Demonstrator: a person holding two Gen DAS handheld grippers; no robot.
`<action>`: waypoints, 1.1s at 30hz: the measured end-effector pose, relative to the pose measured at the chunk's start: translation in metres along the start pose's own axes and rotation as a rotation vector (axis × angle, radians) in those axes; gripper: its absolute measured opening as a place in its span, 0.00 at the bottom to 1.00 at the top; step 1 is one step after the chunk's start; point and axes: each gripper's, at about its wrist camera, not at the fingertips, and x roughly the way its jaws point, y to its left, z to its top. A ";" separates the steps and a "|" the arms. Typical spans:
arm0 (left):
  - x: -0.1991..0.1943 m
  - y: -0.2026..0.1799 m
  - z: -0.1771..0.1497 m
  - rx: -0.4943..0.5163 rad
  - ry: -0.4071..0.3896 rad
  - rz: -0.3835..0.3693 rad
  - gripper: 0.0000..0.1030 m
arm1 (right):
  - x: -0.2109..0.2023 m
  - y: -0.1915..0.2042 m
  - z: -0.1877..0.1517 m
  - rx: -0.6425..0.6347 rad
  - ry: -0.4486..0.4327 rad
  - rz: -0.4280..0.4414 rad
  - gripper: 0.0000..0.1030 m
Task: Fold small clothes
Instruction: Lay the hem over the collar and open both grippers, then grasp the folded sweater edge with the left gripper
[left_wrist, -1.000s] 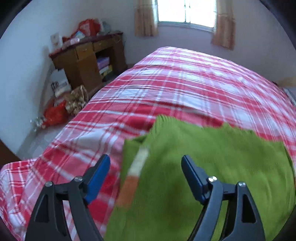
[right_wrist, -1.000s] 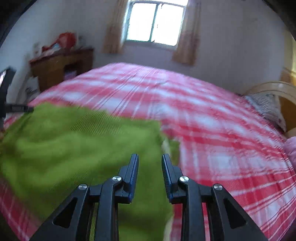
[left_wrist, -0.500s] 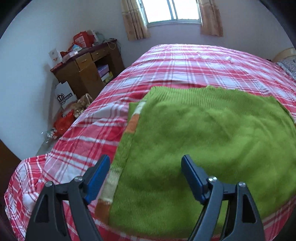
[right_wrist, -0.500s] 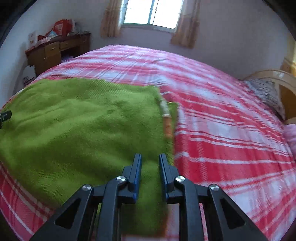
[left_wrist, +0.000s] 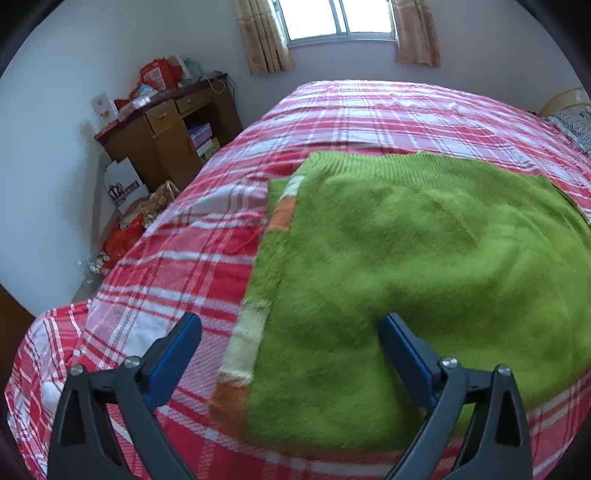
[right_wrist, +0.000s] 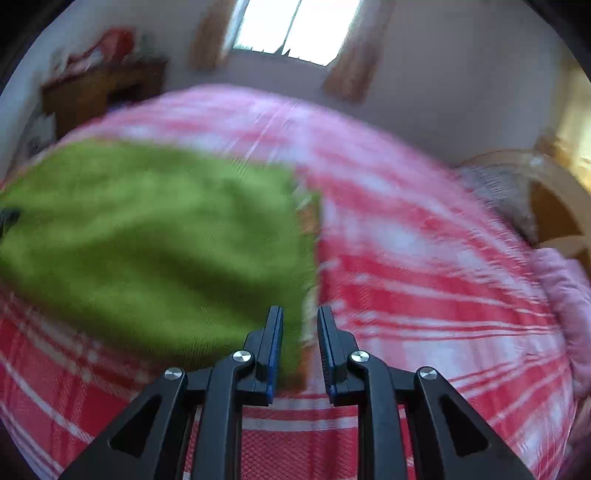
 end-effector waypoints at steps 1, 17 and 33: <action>0.000 0.004 -0.001 -0.014 0.003 -0.005 1.00 | -0.010 0.003 0.004 0.007 -0.044 0.000 0.19; 0.035 0.015 0.016 -0.303 0.070 -0.216 0.97 | 0.028 0.137 0.027 0.025 0.073 0.472 0.19; 0.017 0.018 0.024 -0.420 -0.008 -0.278 0.24 | 0.031 0.129 0.024 0.080 0.067 0.522 0.20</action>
